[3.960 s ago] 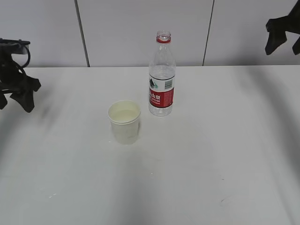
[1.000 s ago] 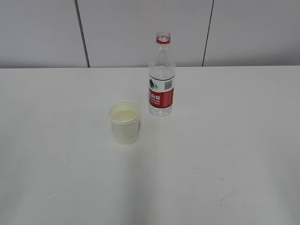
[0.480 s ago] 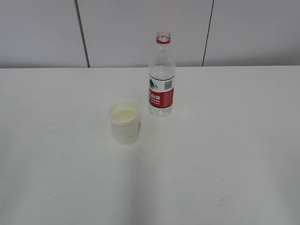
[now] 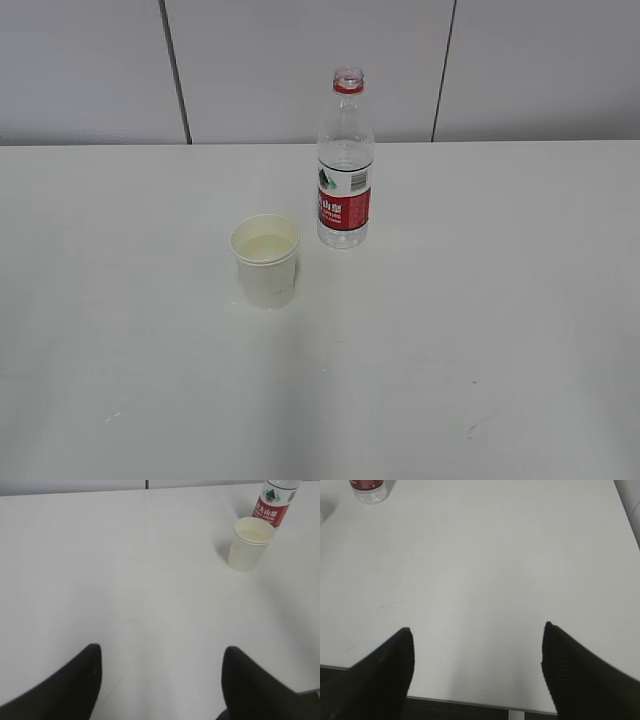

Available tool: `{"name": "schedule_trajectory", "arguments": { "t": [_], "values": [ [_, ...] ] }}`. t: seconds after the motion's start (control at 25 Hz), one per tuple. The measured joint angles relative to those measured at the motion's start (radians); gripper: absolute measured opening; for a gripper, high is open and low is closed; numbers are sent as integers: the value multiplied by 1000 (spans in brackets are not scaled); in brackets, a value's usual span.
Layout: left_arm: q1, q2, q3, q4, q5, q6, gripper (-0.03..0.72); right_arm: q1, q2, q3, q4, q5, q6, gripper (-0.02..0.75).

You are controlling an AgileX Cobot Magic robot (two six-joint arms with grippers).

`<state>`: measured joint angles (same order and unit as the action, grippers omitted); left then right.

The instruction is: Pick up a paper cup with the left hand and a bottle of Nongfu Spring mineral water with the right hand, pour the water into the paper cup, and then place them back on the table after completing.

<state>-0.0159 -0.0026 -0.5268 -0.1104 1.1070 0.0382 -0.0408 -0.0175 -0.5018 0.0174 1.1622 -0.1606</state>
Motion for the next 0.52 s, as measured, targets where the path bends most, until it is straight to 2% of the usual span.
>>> {"name": "schedule_trajectory", "arguments": {
  "t": [0.52],
  "values": [
    [0, 0, 0, 0, 0, 0, 429, 0, 0, 0, 0, -2, 0, 587]
  ]
}}
